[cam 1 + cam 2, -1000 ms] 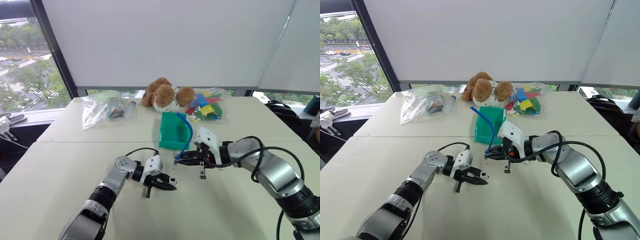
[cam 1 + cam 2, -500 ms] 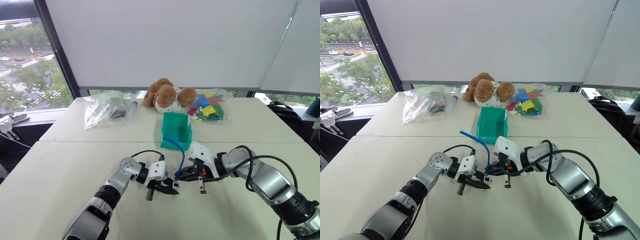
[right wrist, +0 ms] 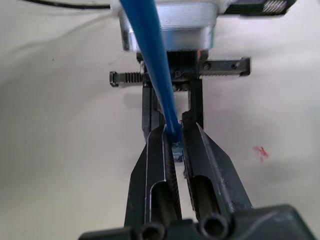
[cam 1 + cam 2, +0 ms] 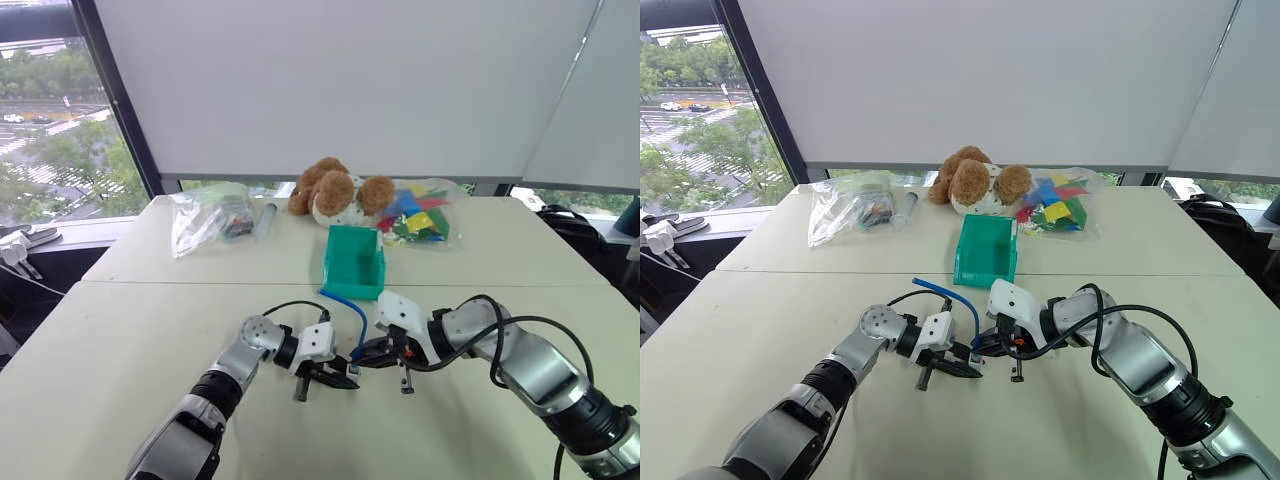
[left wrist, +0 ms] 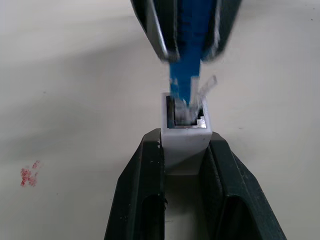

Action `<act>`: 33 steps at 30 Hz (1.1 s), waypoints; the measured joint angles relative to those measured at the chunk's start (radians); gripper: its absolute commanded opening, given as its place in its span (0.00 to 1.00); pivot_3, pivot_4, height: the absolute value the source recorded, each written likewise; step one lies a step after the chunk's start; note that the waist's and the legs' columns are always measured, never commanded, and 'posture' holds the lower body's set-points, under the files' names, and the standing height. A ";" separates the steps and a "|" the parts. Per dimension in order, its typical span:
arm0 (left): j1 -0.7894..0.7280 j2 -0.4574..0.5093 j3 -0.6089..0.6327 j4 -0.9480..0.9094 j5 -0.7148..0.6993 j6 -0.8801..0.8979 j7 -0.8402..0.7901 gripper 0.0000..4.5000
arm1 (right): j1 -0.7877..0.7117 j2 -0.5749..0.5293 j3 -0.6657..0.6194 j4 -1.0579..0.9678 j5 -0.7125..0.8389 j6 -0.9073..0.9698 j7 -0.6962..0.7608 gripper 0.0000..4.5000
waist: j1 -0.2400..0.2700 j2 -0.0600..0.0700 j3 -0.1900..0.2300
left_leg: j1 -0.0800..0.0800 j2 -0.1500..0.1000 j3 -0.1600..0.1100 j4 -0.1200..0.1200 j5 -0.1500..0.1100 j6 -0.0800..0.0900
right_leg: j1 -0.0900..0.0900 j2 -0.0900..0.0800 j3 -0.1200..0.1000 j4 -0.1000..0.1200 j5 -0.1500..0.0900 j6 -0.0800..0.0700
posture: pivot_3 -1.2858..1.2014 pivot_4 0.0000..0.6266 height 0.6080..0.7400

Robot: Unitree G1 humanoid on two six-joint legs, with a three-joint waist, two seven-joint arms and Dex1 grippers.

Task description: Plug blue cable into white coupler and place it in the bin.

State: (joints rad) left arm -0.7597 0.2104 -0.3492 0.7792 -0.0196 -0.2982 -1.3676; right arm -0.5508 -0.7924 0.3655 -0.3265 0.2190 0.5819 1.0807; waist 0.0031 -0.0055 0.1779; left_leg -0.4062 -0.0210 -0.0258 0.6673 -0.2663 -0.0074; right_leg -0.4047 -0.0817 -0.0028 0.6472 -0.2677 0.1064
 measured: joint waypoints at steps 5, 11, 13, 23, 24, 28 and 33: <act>0.000 -0.002 -0.001 0.000 0.000 0.001 0.003 0.08 | 0.000 0.001 0.002 -0.004 -0.020 -0.007 0.001 0.00 | 0.005 0.000 0.000 | 0.000 0.000 0.000 0.000 0.000 0.000 | 0.000 0.000 0.000 0.000 0.000 0.000 | 0.52 0.24 1.00; 0.000 -0.001 -0.001 0.000 0.000 0.004 0.003 0.08 | 0.006 0.009 0.004 -0.003 -0.036 -0.020 0.002 0.00 | 0.007 0.000 0.000 | 0.000 0.000 0.000 0.000 0.000 0.000 | 0.000 0.000 0.000 0.000 0.000 0.000 | 0.52 0.24 1.00; 0.000 -0.001 -0.001 0.001 0.000 0.005 0.003 0.08 | 0.012 0.010 0.011 -0.001 -0.049 -0.033 0.003 0.00 | 0.007 -0.001 -0.002 | 0.000 0.000 0.000 0.000 0.000 0.000 | 0.000 0.000 0.000 0.000 0.000 0.000 | 0.52 0.24 1.00; 0.003 0.001 -0.013 0.004 0.013 0.014 0.022 0.08 | 0.029 0.022 0.029 0.051 -0.088 -0.112 0.015 0.00 | 0.006 -0.005 -0.008 | 0.014 0.001 0.000 -0.003 -0.001 0.000 | 0.014 0.000 0.000 -0.003 0.000 -0.001 | 0.52 0.24 1.00; 0.003 0.002 -0.013 0.003 0.012 0.014 0.022 0.08 | 0.029 0.027 0.026 0.055 -0.087 -0.110 0.015 0.00 | 0.005 -0.006 -0.008 | 0.014 0.001 0.000 -0.004 -0.001 0.000 | 0.014 0.000 0.000 -0.004 0.000 -0.001 | 0.52 0.24 1.00; 0.007 0.008 -0.013 -0.013 0.012 0.027 0.025 0.38 | 0.029 0.038 0.015 0.054 -0.085 -0.091 0.017 0.00 | 0.003 -0.006 -0.008 | 0.014 0.001 0.000 -0.004 -0.001 0.000 | 0.013 0.000 0.000 -0.004 0.000 -0.001 | 0.52 0.24 1.00; 0.035 0.071 -0.005 -0.108 -0.007 0.095 0.010 0.94 | 0.024 0.039 0.002 0.035 -0.074 -0.050 0.021 0.00 | 0.001 -0.006 -0.008 | 0.013 0.001 0.000 -0.005 -0.001 0.000 | 0.011 0.000 0.000 -0.004 0.000 -0.001 | 0.52 0.24 1.00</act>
State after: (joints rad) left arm -0.7251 0.2812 -0.3540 0.6710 -0.0265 -0.2029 -1.3573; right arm -0.5268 -0.7531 0.3674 -0.2919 0.1454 0.5321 1.1018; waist 0.0038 -0.0116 0.1698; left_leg -0.3937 -0.0196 -0.0261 0.6620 -0.2670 -0.0070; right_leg -0.3941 -0.0820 -0.0027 0.6435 -0.2681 0.1057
